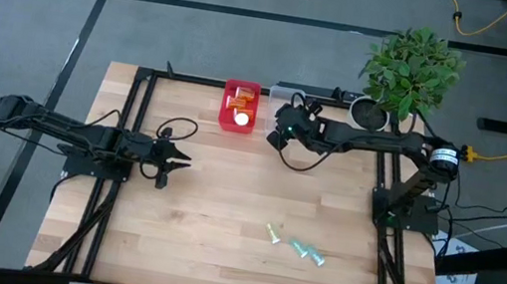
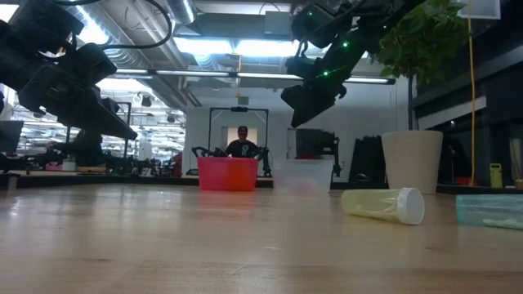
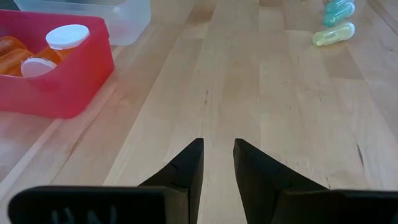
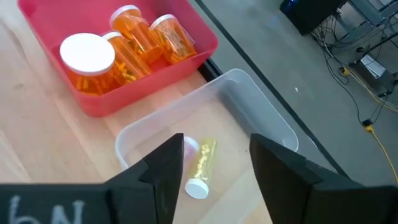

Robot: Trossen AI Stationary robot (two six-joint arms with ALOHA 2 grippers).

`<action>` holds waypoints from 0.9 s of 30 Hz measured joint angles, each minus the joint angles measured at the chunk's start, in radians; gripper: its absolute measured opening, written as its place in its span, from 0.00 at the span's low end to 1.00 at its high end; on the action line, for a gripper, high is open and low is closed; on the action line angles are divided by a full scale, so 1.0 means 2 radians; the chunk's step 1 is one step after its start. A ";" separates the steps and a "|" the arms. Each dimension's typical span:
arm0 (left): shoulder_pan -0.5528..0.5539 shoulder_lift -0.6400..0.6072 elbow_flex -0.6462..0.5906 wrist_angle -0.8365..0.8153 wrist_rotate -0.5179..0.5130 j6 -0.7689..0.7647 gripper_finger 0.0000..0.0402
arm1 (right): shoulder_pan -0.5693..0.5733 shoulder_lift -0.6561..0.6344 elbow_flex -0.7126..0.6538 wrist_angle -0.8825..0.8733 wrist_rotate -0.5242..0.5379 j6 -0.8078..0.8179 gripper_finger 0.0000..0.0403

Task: Pick and place medicine bottles into bin by pill shape (circle, oval)
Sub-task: Put the small blue pill bottle into the transparent bin

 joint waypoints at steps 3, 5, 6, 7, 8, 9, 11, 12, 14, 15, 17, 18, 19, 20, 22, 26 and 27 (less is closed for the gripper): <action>0.000 0.000 0.000 0.000 0.000 0.000 0.21 | 0.007 -0.002 0.000 -0.004 0.001 0.000 0.47; 0.000 0.000 0.000 0.000 0.000 0.000 0.21 | 0.020 -0.006 0.003 -0.013 0.002 0.000 0.47; 0.000 0.000 0.000 0.000 0.000 0.000 0.21 | 0.029 -0.009 0.008 -0.024 0.001 -0.001 0.47; 0.000 0.000 0.000 0.000 0.000 0.000 0.21 | 0.037 -0.013 0.014 -0.035 0.001 0.000 0.47; 0.000 0.000 0.000 0.000 0.000 0.000 0.21 | 0.047 -0.018 0.021 -0.045 0.000 0.001 0.47; 0.000 0.000 0.000 0.000 0.000 0.000 0.21 | 0.057 -0.023 0.027 -0.060 0.000 0.007 0.47; 0.000 0.000 0.000 0.000 0.000 0.000 0.21 | 0.080 -0.037 0.039 -0.092 0.000 0.023 0.47; 0.000 0.000 0.000 0.000 0.000 0.000 0.21 | 0.092 -0.043 0.045 -0.108 0.000 0.034 0.47; 0.000 0.000 0.000 0.000 0.000 0.000 0.21 | 0.118 -0.060 0.050 -0.144 -0.002 0.066 0.47; 0.000 0.000 0.000 0.000 0.000 0.000 0.21 | 0.132 -0.068 0.051 -0.161 -0.007 0.085 0.47; 0.000 0.000 0.000 0.000 0.000 0.000 0.21 | 0.159 -0.080 0.051 -0.200 -0.041 0.129 0.47; 0.000 0.000 0.000 0.000 0.000 0.000 0.21 | 0.172 -0.084 0.051 -0.220 -0.065 0.150 0.47; 0.000 0.000 0.000 0.000 0.000 0.000 0.21 | 0.185 -0.087 0.051 -0.242 -0.096 0.170 0.47; 0.000 0.000 0.000 0.000 0.000 0.000 0.21 | 0.198 -0.089 0.051 -0.264 -0.128 0.190 0.47; 0.000 0.000 0.000 0.000 0.000 0.000 0.21 | 0.226 -0.089 0.051 -0.300 -0.201 0.228 0.47; 0.000 0.000 0.000 0.000 0.000 0.000 0.21 | 0.289 -0.080 0.051 -0.352 -0.280 0.297 0.47; 0.000 0.000 0.000 0.000 0.000 0.000 0.21 | 0.304 -0.077 0.051 -0.359 -0.282 0.309 0.47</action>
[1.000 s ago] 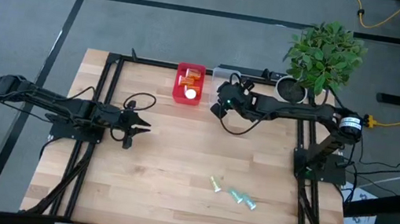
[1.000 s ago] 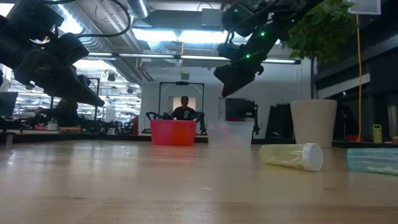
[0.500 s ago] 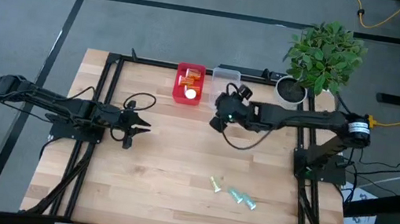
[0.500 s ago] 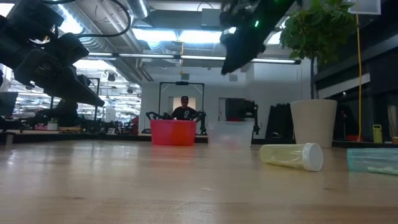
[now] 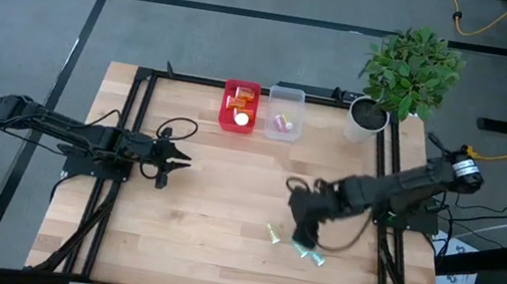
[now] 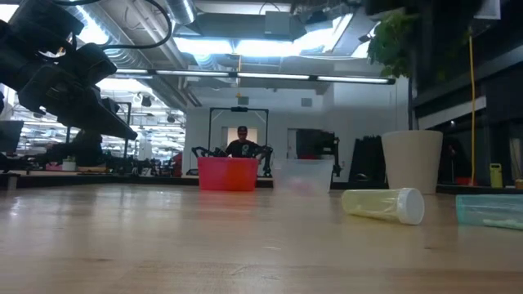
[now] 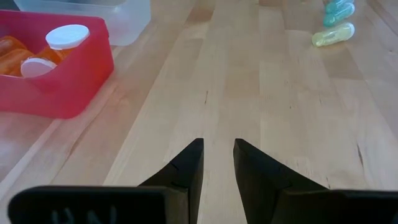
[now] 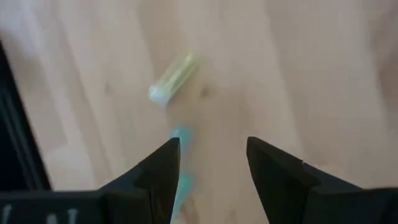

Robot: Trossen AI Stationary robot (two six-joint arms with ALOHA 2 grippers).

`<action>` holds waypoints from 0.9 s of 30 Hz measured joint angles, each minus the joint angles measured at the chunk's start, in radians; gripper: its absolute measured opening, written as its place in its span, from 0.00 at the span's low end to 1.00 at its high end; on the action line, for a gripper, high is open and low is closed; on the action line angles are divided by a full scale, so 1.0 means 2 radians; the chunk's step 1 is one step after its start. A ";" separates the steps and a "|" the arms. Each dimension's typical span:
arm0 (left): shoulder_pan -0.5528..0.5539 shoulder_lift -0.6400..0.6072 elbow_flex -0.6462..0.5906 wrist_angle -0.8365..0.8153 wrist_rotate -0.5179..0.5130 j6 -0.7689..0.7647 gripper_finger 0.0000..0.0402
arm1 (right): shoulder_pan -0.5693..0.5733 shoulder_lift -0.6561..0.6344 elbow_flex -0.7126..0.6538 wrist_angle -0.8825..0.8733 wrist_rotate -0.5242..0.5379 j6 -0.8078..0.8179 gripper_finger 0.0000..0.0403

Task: Pick and place medicine bottles into bin by pill shape (circle, oval)
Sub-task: Put the small blue pill bottle into the transparent bin

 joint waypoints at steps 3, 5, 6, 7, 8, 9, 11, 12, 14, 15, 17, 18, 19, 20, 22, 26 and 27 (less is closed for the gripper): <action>0.000 0.000 0.000 -0.001 0.000 0.000 0.21 | 0.040 0.007 0.000 0.005 0.005 0.015 0.47; 0.000 0.000 0.000 -0.001 0.000 -0.001 0.21 | 0.060 0.015 0.000 0.009 0.022 0.015 0.47; 0.000 0.000 0.000 -0.001 0.000 -0.001 0.21 | 0.068 0.017 0.000 0.012 0.030 0.015 0.47; 0.000 0.000 0.000 -0.001 0.000 -0.005 0.21 | 0.074 0.019 0.000 0.012 0.038 0.015 0.47; 0.000 0.000 0.000 -0.001 0.000 -0.011 0.21 | 0.079 0.021 0.000 0.012 0.045 0.016 0.47; 0.000 0.000 0.000 -0.001 0.000 -0.014 0.21 | 0.082 0.023 0.000 0.012 0.049 0.016 0.47; 0.000 0.000 0.000 -0.001 0.000 -0.022 0.21 | 0.084 0.026 0.000 0.012 0.052 0.017 0.47; 0.000 0.000 0.000 -0.001 0.000 -0.023 0.21 | 0.084 0.027 0.000 0.013 0.052 0.017 0.47; 0.000 0.000 0.000 -0.002 0.000 -0.022 0.21 | 0.084 0.027 0.000 0.017 0.052 0.018 0.47; 0.000 0.000 0.000 -0.002 0.000 -0.022 0.21 | 0.084 0.027 0.000 0.019 0.052 0.020 0.47; 0.000 0.000 0.000 -0.004 0.000 -0.022 0.21 | 0.084 0.027 0.000 0.019 0.052 0.028 0.47; 0.000 0.000 0.000 -0.005 0.000 -0.022 0.21 | 0.084 0.027 0.000 0.019 0.052 0.030 0.47; 0.000 0.000 0.000 -0.005 0.000 -0.022 0.21 | 0.084 0.027 0.000 0.019 0.052 0.031 0.47; 0.000 0.000 0.000 -0.005 0.000 -0.023 0.21 | 0.084 0.027 0.000 0.019 0.053 0.032 0.47; 0.000 0.000 0.000 -0.005 0.000 -0.024 0.21 | 0.084 0.027 0.000 0.020 0.053 0.031 0.47; 0.000 0.000 0.000 -0.005 0.000 -0.024 0.21 | 0.084 0.027 0.000 0.020 0.051 0.050 0.47; 0.000 0.000 0.000 -0.005 0.000 -0.024 0.21 | 0.085 0.027 0.000 0.020 0.045 0.062 0.47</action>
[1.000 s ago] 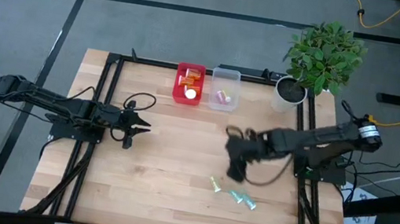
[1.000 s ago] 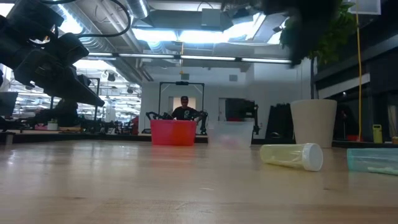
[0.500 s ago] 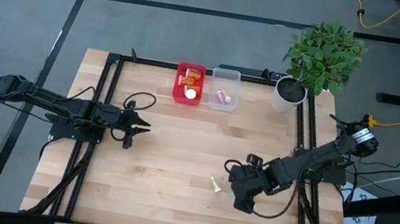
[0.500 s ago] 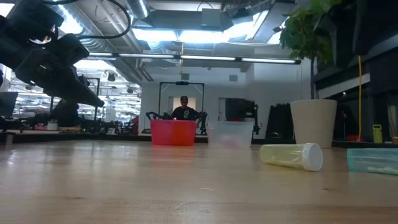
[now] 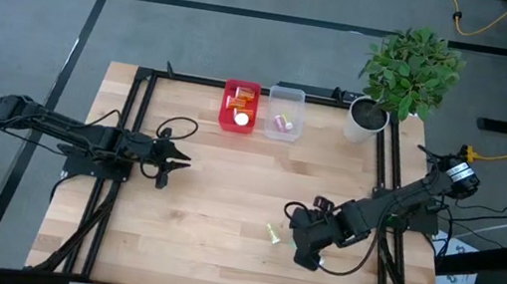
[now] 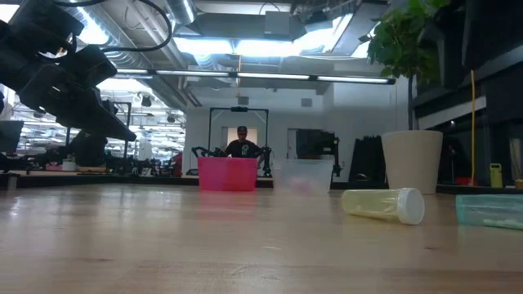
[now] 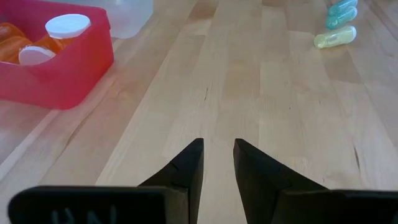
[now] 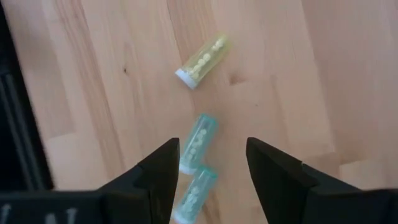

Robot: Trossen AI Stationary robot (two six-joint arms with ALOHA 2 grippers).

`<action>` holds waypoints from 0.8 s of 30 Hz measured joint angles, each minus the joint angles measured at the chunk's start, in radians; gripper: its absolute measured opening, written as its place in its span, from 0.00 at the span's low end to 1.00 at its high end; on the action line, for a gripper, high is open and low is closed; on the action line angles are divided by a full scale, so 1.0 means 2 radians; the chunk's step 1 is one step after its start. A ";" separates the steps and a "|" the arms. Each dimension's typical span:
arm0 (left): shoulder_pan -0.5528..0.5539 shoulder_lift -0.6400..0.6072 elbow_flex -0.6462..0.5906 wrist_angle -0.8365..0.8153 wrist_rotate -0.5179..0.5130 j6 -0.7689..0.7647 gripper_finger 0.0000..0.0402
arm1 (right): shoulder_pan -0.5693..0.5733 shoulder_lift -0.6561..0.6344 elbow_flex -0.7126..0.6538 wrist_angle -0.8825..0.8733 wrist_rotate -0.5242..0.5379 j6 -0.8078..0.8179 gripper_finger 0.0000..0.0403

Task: Pick and place medicine bottles into bin by pill shape (circle, oval)
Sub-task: Put the small blue pill bottle into the transparent bin

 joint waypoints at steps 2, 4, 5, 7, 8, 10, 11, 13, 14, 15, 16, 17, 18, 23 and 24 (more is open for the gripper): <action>0.000 0.000 0.000 0.000 0.000 0.000 0.21 | 0.005 0.000 0.000 -0.002 -0.009 0.022 0.47; 0.000 0.000 0.000 0.000 0.000 0.000 0.21 | 0.012 0.000 -0.005 -0.002 -0.015 0.035 0.47; 0.000 0.000 0.000 0.000 0.000 0.000 0.21 | 0.015 -0.001 -0.011 -0.002 -0.018 0.044 0.47; 0.000 0.000 0.000 0.000 0.000 0.000 0.21 | 0.020 -0.001 -0.026 -0.003 -0.027 0.064 0.47; 0.000 0.000 0.000 0.000 0.000 0.000 0.21 | 0.022 -0.001 -0.036 -0.002 -0.037 0.077 0.47; 0.000 0.000 0.000 -0.003 0.000 0.000 0.21 | 0.021 -0.001 -0.058 -0.003 -0.070 0.105 0.47; 0.000 0.000 0.000 -0.005 0.000 0.001 0.21 | 0.019 -0.001 -0.069 -0.004 -0.093 0.121 0.47; 0.000 0.000 0.000 -0.004 0.000 0.001 0.21 | 0.016 -0.001 -0.089 0.000 -0.135 0.143 0.47; 0.000 0.000 0.000 -0.004 0.000 0.001 0.21 | 0.015 -0.001 -0.097 0.004 -0.152 0.151 0.47; 0.000 0.000 0.000 -0.004 0.000 0.001 0.21 | 0.014 -0.001 -0.104 0.008 -0.165 0.154 0.47; 0.000 0.000 0.000 -0.004 0.000 0.001 0.21 | 0.013 -0.001 -0.110 0.016 -0.175 0.155 0.47; 0.000 0.000 0.000 -0.004 -0.002 0.001 0.21 | 0.011 -0.001 -0.115 0.030 -0.184 0.152 0.47; 0.000 0.000 0.000 -0.003 -0.020 0.002 0.21 | 0.009 -0.001 -0.120 0.045 -0.191 0.148 0.47; 0.000 0.007 0.000 -0.011 -0.202 0.035 0.21 | -0.005 -0.001 -0.151 0.128 -0.195 0.127 0.47; 0.000 0.006 0.000 -0.011 -0.223 0.040 0.21 | -0.007 -0.001 -0.158 0.139 -0.197 0.127 0.47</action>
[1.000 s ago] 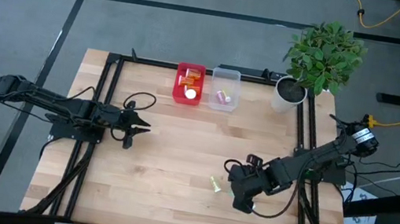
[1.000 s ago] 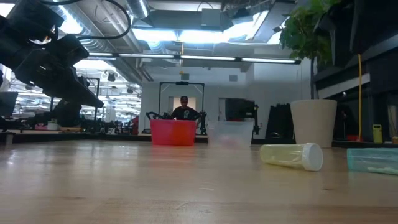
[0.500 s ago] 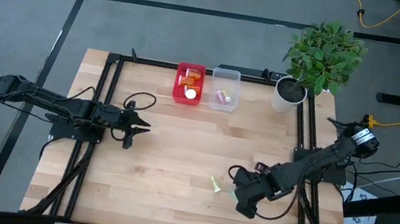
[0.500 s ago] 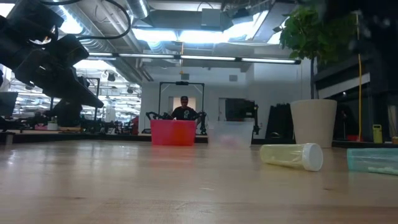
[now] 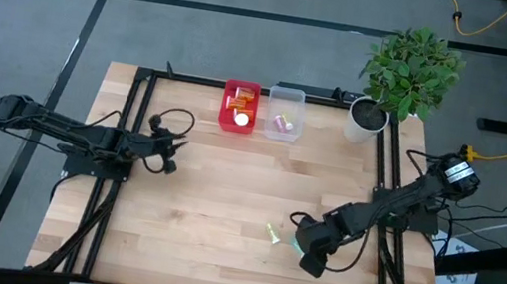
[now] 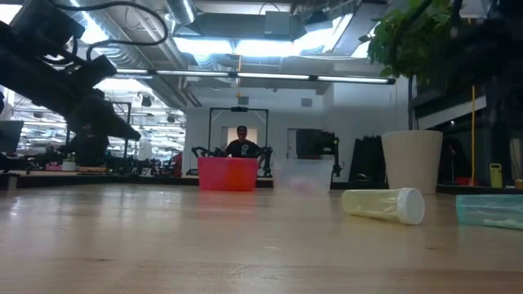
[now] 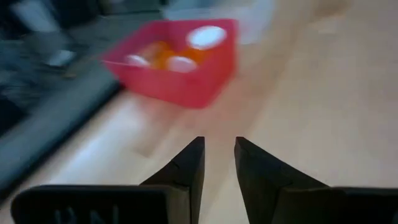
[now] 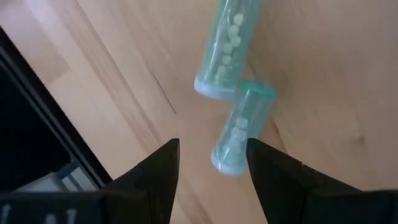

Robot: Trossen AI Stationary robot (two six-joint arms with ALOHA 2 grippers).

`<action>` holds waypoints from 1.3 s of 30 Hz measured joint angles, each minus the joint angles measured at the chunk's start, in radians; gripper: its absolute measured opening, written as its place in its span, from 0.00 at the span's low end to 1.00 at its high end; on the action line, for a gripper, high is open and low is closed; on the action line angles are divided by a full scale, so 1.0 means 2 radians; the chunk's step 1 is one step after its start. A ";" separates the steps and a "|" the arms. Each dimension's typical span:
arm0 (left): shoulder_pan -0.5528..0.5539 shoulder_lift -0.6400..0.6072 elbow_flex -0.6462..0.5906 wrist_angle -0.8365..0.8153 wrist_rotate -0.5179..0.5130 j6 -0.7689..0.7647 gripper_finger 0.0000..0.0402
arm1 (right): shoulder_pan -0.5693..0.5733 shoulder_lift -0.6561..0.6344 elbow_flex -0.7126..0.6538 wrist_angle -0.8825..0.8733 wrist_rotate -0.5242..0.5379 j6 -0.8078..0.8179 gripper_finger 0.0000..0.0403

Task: Pick and place medicine bottles into bin by pill shape (circle, oval)
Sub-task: Put the small blue pill bottle into the transparent bin

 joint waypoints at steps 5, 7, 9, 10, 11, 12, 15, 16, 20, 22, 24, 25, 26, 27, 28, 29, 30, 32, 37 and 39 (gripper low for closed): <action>0.000 0.000 0.000 0.003 -0.026 0.001 0.21 | -0.012 0.000 -0.032 0.013 0.001 0.001 0.47; 0.000 0.000 0.000 0.003 -0.020 0.001 0.21 | -0.015 0.000 -0.045 0.016 -0.001 0.000 0.47; 0.000 0.000 0.000 0.002 -0.017 0.001 0.21 | -0.018 0.000 -0.055 0.033 -0.015 0.001 0.47; 0.000 0.000 0.000 0.002 -0.017 0.001 0.21 | -0.018 0.000 -0.058 0.043 -0.021 0.002 0.47; 0.000 0.000 0.000 0.003 -0.017 0.001 0.21 | -0.018 0.000 -0.062 0.054 -0.027 0.003 0.47; 0.000 0.000 0.000 0.003 -0.017 0.001 0.21 | -0.018 0.000 -0.065 0.065 -0.031 0.004 0.47; 0.000 0.000 0.000 0.002 -0.017 0.001 0.21 | -0.018 0.000 -0.071 0.093 -0.030 0.000 0.47; 0.000 0.000 0.000 0.002 -0.017 0.001 0.21 | -0.018 0.000 -0.071 0.092 -0.024 0.000 0.47; 0.000 0.000 0.000 0.002 -0.017 0.001 0.21 | -0.018 0.005 -0.071 0.078 0.006 -0.001 0.47; 0.000 0.000 0.000 0.002 -0.017 0.001 0.21 | -0.018 0.008 -0.072 0.072 0.017 -0.004 0.47; 0.000 0.000 0.000 0.002 -0.017 0.001 0.21 | -0.018 0.013 -0.071 0.066 0.025 -0.005 0.47; 0.000 0.000 0.000 0.002 -0.017 0.001 0.21 | -0.019 0.015 -0.070 0.062 0.026 -0.009 0.47; 0.000 0.000 0.000 0.002 -0.017 0.001 0.21 | -0.020 0.018 -0.069 0.060 0.025 -0.017 0.47; 0.000 0.000 0.000 0.003 -0.017 0.001 0.21 | -0.021 0.020 -0.069 0.058 0.025 -0.021 0.47; 0.000 0.000 0.000 0.003 -0.017 0.001 0.21 | -0.022 0.021 -0.069 0.057 0.024 -0.027 0.47; 0.000 0.000 0.000 0.003 -0.017 0.001 0.21 | -0.024 0.021 -0.069 0.058 0.023 -0.028 0.47; 0.000 0.000 0.000 0.003 -0.017 0.001 0.21 | -0.025 0.021 -0.069 0.058 0.023 -0.028 0.47; 0.000 0.000 0.000 0.004 -0.017 0.001 0.21 | -0.028 0.021 -0.069 0.057 0.015 -0.029 0.45; 0.000 0.000 0.000 0.004 -0.017 0.001 0.21 | -0.029 0.021 -0.069 0.054 0.002 -0.030 0.33; 0.000 0.000 0.000 0.004 -0.017 0.001 0.21 | -0.032 0.021 -0.069 0.052 -0.001 -0.031 0.27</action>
